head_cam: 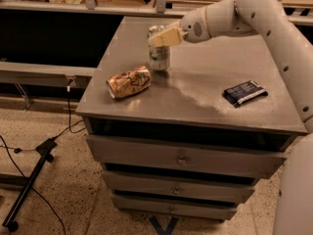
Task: Move 7up can near orange can
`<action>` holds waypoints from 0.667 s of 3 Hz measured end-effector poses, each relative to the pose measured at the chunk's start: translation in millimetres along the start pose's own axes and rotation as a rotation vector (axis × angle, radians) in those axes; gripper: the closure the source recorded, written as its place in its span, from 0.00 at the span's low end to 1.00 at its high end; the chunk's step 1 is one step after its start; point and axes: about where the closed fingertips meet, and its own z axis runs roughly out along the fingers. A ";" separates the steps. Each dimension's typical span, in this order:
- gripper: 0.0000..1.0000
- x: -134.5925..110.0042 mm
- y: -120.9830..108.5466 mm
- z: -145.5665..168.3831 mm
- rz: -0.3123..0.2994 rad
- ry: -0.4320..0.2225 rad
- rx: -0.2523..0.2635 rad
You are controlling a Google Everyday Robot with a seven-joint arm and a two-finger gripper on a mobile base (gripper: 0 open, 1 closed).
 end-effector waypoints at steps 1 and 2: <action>0.00 0.4 0.8 2.9 0.001 0.001 -0.004; 0.00 0.3 1.1 2.6 -0.002 0.002 -0.003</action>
Offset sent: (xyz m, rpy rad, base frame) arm 0.0000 0.0027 -0.0014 0.0001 0.0027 0.0034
